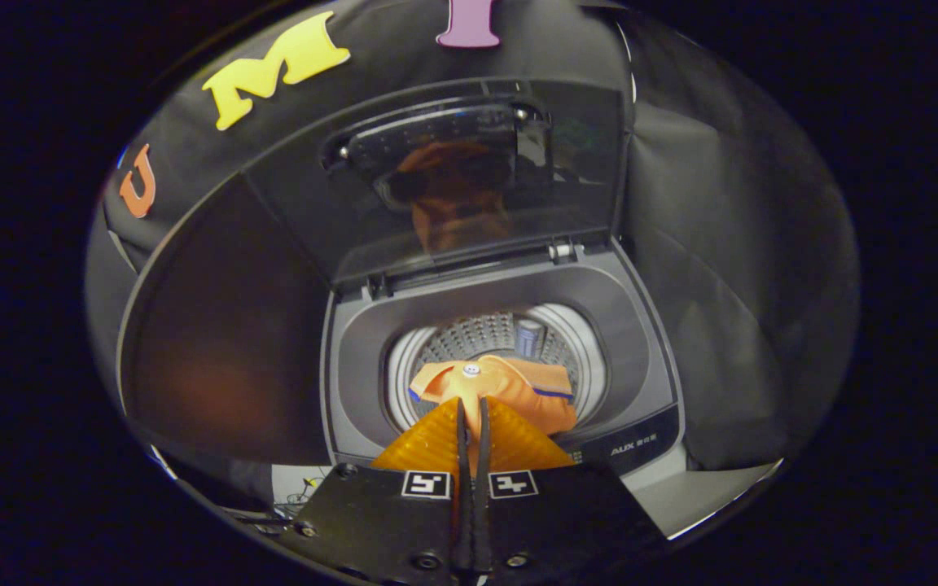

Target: Put the clothes into the washing machine and then close the washing machine lid.

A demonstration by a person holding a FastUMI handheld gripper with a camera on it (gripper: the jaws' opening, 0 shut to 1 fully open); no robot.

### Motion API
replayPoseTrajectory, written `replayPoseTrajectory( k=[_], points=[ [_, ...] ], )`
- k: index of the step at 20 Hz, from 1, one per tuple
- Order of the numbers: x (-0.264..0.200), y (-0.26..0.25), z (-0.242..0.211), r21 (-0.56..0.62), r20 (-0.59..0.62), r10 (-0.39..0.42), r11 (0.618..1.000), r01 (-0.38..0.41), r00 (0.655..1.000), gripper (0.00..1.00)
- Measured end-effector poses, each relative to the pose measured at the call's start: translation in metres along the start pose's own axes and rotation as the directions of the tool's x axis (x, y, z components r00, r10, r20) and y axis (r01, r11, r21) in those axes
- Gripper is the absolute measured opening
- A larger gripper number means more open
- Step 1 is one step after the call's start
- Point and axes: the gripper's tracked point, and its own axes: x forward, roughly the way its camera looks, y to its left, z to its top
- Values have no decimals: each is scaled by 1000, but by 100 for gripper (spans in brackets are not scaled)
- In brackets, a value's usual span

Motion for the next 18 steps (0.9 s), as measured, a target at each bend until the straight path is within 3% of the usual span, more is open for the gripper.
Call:
replayPoseTrajectory(
  k=[10, 13, 17, 18],
  points=[
    [3, -3, 0, -11, -30, -33, 999, 32, 999, 5],
    [2, -2, 5, -6, -10, -27, 1000, 27, 1000, 12],
    [1, -9, 16, -18, 39, -68, 997, 69, 997, 100],
    [-1, -9, 16, -20, 42, -65, 998, 66, 997, 100]
  ],
)
